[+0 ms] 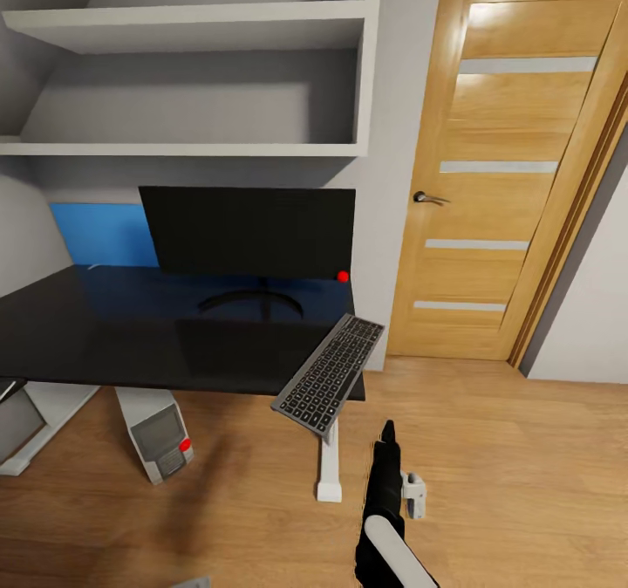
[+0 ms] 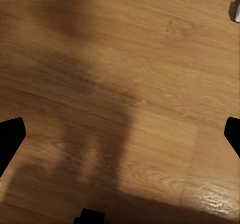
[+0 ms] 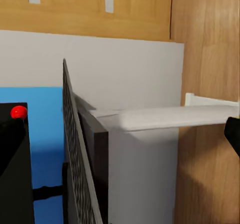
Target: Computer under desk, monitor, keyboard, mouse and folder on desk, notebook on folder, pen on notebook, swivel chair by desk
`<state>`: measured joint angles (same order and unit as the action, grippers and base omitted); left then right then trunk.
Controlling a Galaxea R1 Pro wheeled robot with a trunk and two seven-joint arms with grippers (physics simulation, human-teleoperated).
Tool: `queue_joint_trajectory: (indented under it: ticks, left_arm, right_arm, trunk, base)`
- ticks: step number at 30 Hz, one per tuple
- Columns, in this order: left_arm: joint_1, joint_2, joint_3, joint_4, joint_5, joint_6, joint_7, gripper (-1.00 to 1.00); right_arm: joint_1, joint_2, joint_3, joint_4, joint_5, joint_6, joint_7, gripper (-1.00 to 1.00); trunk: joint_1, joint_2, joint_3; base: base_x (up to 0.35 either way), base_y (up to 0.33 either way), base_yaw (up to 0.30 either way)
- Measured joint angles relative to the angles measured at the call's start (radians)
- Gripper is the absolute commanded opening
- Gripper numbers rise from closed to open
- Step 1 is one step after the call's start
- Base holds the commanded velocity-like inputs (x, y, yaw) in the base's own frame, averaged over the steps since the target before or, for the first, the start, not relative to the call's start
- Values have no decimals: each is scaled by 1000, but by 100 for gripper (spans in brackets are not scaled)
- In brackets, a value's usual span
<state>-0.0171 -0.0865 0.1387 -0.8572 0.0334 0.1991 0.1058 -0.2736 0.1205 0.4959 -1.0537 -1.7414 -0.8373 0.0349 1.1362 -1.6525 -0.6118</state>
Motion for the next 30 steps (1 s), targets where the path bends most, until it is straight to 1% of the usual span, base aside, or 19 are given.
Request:
queue_joint_trajectory:
  ticks: [2,5,6,8,9,11,12,13,14,16,17,18,20,22,24,25,26,27,30]
  left_arm:
    - [0,1,10,0,0,0,0,100]
    - [0,1,13,0,-1,0,0,100]
    - [0,1,14,0,-1,0,0,100]
    - [0,0,15,0,-1,0,0,100]
    - [0,0,15,0,-1,0,0,100]
    - [0,0,16,0,-1,0,0,100]
    - [0,0,16,0,-1,0,0,100]
    - [0,0,16,0,-1,-1,0,100]
    - [0,0,16,0,-1,0,0,100]
    - [0,0,16,0,-1,0,0,100]
    - [0,0,16,0,-1,-1,0,100]
    - [0,-1,16,0,-1,0,0,100]
    - [0,-1,16,0,-1,0,0,100]
    - [0,-2,16,0,-1,0,0,100]
    - [0,-2,16,0,-1,0,0,100]
    - [0,-2,16,0,-1,0,0,100]
    - [0,-2,16,0,-1,0,0,100]
    - [0,-2,16,0,-1,0,0,100]
    - [0,-2,16,0,-1,0,0,100]
  right_arm:
    - [0,-38,-13,23,-1,-1,0,100]
    - [0,-75,-19,66,-1,-3,-1,100]
    - [0,-99,-21,102,-3,-4,-2,100]
    - [0,-123,-22,143,-1,-5,-3,100]
    - [0,-142,-25,185,-2,-6,-3,100]
    - [0,-167,-26,260,-1,-6,-2,100]
    - [1,-177,-26,319,0,-4,-1,100]
    - [0,-180,-25,353,5,-3,0,100]
    - [1,-185,-25,416,5,-2,4,100]
    - [0,-190,-24,547,21,0,14,100]
    - [0,-190,-22,581,32,0,17,100]
    - [0,-189,-17,638,48,-1,23,100]
    - [0,-187,-5,691,84,-1,26,100]
    - [0,-181,31,772,180,-1,30,100]
    - [0,-179,50,806,241,-1,30,100]
    - [0,-176,68,843,320,-2,30,100]
    - [0,-175,76,860,363,-2,30,100]
    - [0,-175,80,872,392,-2,30,100]
    - [-1,-174,85,883,424,-1,29,100]
  trunk:
    - [0,0,0]
    - [0,0,0]
    - [0,0,0]
    - [0,0,0]
    - [0,0,0]
    - [0,0,0]
    - [0,0,0]
    - [0,0,0]
    - [0,0,0]
    - [0,0,0]
    - [0,0,0]
    - [0,0,0]
    - [0,0,0]
    - [0,0,0]
    - [0,0,0]
    - [0,0,0]
    - [0,0,0]
    - [0,0,0]
    - [0,0,0]
  base:
    - [-1,-2,0]
    - [0,0,0]
    - [0,0,0]
    - [0,0,0]
    - [0,0,0]
    - [0,0,0]
    - [0,0,0]
    - [0,0,0]
    - [0,0,0]
    - [0,0,0]
    - [0,0,0]
    - [0,0,0]
    - [0,0,0]
    - [0,0,0]
    - [0,0,0]
    - [0,0,0]
    - [0,0,0]
    - [0,0,0]
    - [0,0,0]
